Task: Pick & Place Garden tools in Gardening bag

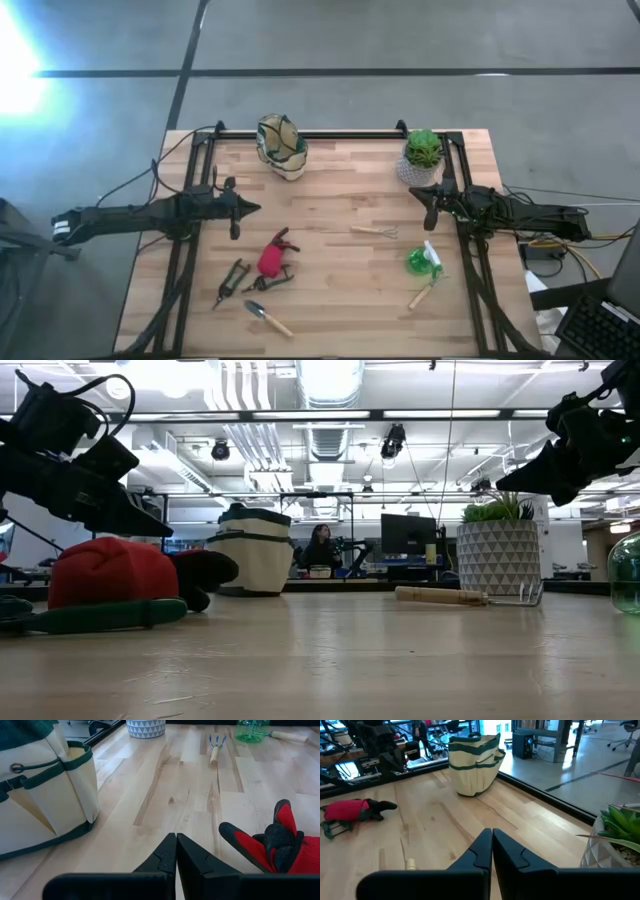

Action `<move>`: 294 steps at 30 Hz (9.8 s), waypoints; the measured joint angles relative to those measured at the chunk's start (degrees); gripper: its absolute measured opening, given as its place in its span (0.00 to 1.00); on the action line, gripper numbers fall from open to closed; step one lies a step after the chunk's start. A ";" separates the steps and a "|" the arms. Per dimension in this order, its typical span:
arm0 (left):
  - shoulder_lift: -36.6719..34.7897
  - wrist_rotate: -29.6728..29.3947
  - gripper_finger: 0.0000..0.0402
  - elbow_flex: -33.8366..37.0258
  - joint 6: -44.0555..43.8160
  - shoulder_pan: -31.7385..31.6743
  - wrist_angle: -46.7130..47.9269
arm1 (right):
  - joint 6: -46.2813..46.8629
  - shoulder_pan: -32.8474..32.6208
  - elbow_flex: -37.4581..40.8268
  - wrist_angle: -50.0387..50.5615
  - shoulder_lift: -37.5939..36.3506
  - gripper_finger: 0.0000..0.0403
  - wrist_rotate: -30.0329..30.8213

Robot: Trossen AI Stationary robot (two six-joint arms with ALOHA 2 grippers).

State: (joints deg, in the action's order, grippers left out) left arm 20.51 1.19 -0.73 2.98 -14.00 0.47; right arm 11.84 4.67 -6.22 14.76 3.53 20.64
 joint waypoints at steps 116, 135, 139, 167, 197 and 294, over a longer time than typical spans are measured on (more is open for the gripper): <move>-0.02 0.02 0.04 0.00 0.00 0.00 -0.02 | -7.09 1.77 -19.30 -25.09 43.09 0.02 -25.00; -0.01 0.18 0.04 0.10 -3.34 -0.02 -1.33 | -6.45 1.73 -18.82 -12.57 32.31 0.02 -25.09; 0.00 0.68 0.04 0.15 -6.53 -0.02 -4.48 | -7.34 1.73 -18.82 -10.03 29.94 0.02 -24.97; 20.90 -9.70 0.34 -36.18 1.57 -0.09 9.19 | -7.32 1.73 -18.82 -9.42 27.80 0.02 -22.43; 78.50 -8.01 0.32 -95.73 -0.18 -16.11 66.12 | -7.34 1.73 -18.82 -9.29 27.80 0.02 -22.49; 82.69 9.35 0.00 -90.90 -3.67 3.35 59.39 | -7.37 1.73 -18.82 -9.25 27.80 0.02 -22.48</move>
State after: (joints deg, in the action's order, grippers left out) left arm 103.20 10.54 -91.63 -0.69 -10.65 59.86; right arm 4.47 6.40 -25.04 5.52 31.33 -1.83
